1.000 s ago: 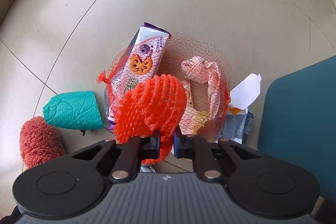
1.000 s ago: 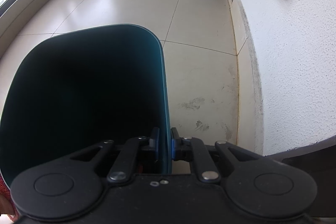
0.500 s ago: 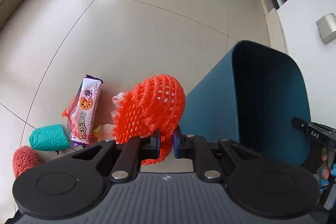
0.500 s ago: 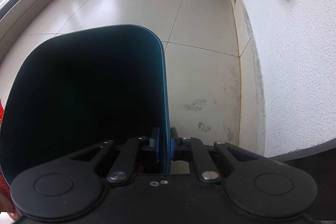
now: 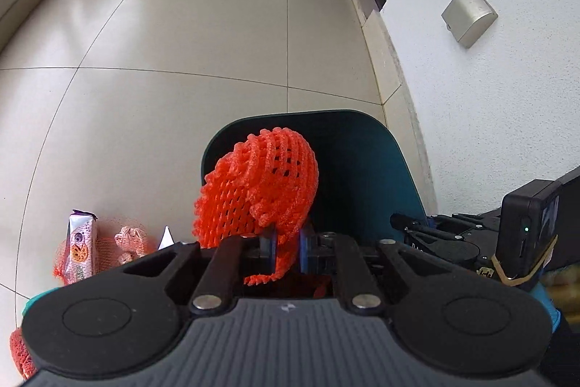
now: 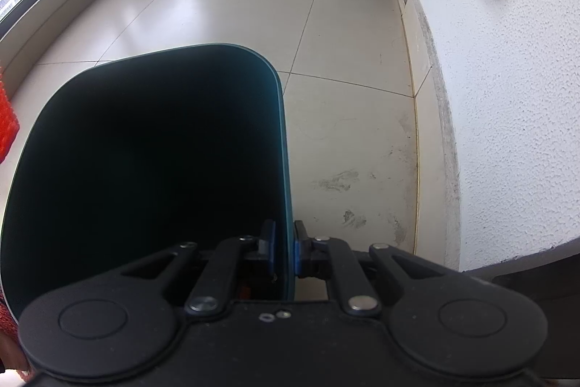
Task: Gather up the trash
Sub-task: 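Carry the orange mesh sleeve into the wastebasket and open the left gripper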
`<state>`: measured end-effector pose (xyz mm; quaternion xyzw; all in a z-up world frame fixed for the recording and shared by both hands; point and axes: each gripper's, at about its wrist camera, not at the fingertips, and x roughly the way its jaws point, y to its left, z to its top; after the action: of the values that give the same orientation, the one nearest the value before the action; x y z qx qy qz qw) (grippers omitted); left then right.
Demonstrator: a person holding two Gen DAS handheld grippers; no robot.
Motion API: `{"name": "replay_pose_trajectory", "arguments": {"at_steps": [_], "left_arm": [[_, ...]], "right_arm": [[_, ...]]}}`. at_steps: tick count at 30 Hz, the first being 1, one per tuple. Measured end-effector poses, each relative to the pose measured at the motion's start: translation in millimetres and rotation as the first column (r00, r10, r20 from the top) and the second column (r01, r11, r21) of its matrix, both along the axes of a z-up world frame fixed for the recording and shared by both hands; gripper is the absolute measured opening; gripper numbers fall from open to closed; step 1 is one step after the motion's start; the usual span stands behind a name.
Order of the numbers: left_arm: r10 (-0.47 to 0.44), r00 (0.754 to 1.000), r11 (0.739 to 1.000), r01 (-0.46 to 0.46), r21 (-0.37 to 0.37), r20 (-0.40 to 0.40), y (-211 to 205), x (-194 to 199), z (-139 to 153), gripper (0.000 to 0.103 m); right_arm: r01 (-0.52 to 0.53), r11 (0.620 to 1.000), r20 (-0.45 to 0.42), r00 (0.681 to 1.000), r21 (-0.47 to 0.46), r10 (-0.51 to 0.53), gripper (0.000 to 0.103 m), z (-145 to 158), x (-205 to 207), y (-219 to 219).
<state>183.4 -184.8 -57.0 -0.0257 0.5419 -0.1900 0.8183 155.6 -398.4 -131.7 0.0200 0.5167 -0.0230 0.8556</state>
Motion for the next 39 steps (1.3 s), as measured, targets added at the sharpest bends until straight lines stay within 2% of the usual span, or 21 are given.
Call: {"name": "replay_pose_trajectory", "arguments": {"at_steps": [6, 8, 14, 17, 22, 26, 29, 31, 33, 39], "left_arm": [[-0.055, 0.998, 0.997, 0.056, 0.048, -0.031, -41, 7, -33, 0.011], [-0.056, 0.998, 0.994, 0.058, 0.095, -0.026, -53, 10, -49, 0.011], [-0.036, 0.989, 0.984, 0.059, 0.167, -0.140, -72, 26, -101, 0.011], [-0.040, 0.977, 0.989, 0.070, 0.134, -0.211, -72, 33, -120, 0.011], [-0.023, 0.967, 0.981, 0.071, 0.182, -0.252, -74, 37, -141, 0.011], [-0.023, 0.963, 0.985, 0.067, 0.156, -0.269, -70, 36, -145, 0.013], [-0.021, 0.963, 0.990, 0.057, 0.125, -0.269, -65, 35, -143, 0.028], [-0.019, 0.967, 0.992, 0.050, 0.116, -0.253, -63, 33, -138, 0.055], [-0.028, 0.975, 0.994, 0.051, 0.100, -0.221, -60, 29, -130, 0.066], [-0.063, 0.984, 0.996, 0.074, 0.057, -0.168, -47, 15, -102, 0.066]], "right_arm": [[-0.004, 1.000, -0.006, 1.000, 0.002, 0.004, 0.009, -2, 2, -1], [-0.005, 1.000, -0.008, 1.000, 0.000, 0.005, 0.009, -3, 3, 0], [-0.009, 1.000, -0.010, 1.000, 0.002, 0.009, 0.009, -3, 4, -1], [-0.011, 1.000, -0.010, 1.000, 0.004, 0.011, 0.009, -4, 4, -2], [-0.013, 1.000, -0.010, 1.000, 0.013, 0.013, 0.009, -5, 4, -6], [-0.014, 1.000, -0.009, 1.000, 0.019, 0.014, 0.009, -5, 3, -9], [-0.014, 1.000, -0.010, 1.000, 0.021, 0.014, 0.009, -5, 3, -10], [-0.014, 1.000, -0.010, 1.000, 0.020, 0.014, 0.009, -5, 3, -10], [-0.015, 1.000, -0.009, 1.000, 0.020, 0.015, 0.009, -5, 3, -10], [-0.013, 1.000, -0.019, 1.000, 0.027, 0.013, 0.009, -8, 4, -12]]}}
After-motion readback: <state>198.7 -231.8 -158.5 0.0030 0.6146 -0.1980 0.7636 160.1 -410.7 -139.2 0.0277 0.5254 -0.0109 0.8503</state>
